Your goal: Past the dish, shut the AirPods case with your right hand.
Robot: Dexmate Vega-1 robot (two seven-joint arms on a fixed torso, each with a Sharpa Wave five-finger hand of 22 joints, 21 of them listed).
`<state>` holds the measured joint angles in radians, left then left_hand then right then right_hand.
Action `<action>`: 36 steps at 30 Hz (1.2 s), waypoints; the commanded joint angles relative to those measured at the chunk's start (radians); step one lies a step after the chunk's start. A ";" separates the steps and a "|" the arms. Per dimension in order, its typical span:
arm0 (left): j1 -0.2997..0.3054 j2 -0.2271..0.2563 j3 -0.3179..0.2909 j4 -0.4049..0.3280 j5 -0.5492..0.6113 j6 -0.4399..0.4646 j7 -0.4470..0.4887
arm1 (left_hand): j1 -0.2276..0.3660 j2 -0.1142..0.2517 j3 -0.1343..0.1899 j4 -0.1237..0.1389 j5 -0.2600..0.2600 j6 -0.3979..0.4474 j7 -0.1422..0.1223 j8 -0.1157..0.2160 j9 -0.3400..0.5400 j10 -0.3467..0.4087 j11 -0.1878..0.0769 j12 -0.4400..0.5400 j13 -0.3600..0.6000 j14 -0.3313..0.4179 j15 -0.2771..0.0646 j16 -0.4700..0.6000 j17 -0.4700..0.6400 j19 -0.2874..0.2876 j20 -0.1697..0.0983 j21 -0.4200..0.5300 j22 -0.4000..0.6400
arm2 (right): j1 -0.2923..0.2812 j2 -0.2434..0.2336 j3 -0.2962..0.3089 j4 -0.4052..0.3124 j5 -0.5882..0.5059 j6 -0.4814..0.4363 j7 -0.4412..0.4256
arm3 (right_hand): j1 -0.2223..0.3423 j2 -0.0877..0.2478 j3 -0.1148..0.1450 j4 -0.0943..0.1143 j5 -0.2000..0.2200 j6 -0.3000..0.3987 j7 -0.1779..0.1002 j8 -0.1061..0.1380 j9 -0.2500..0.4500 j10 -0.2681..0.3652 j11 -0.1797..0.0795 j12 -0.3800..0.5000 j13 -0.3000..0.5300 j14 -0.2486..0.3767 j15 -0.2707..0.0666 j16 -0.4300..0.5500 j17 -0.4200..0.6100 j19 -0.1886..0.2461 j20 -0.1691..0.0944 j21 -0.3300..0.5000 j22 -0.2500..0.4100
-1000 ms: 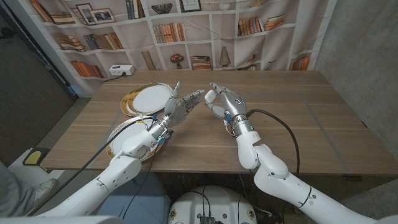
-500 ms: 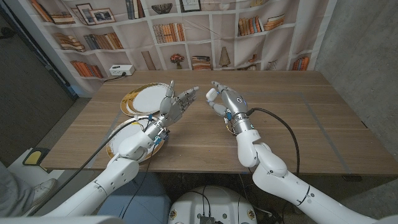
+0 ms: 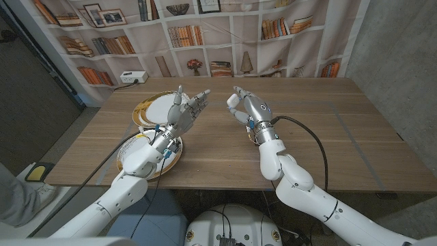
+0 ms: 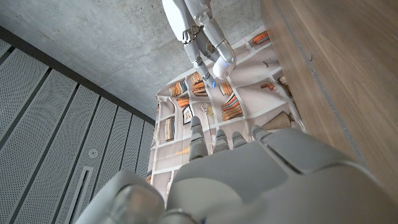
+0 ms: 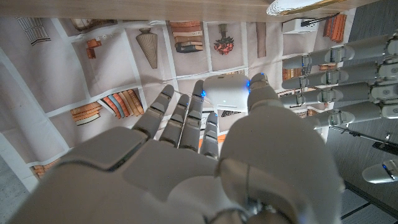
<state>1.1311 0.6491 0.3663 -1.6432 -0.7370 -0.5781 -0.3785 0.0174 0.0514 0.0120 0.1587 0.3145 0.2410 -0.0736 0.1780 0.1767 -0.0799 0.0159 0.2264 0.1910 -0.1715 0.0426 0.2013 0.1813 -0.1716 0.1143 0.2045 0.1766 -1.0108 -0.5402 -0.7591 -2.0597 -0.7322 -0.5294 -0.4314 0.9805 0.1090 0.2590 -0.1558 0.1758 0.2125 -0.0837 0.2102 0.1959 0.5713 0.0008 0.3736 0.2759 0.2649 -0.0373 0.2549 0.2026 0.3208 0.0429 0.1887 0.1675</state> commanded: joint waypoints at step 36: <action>0.043 -0.008 -0.032 -0.033 0.056 -0.051 0.123 | 0.014 0.016 -0.005 -0.006 0.009 -0.018 -0.005 0.004 0.001 -0.009 -0.004 0.000 0.000 -0.081 -0.010 -0.007 0.003 0.007 -0.001 0.001 0.002 | 0.061 -0.023 0.005 0.025 0.054 0.020 0.029 | -0.005 0.009 -0.010 0.007 0.004 0.001 0.003 -0.008 0.002 0.203 -0.213 0.001 0.004 0.005 -0.154 -0.005 0.003 0.002 0.011 -0.001 0.000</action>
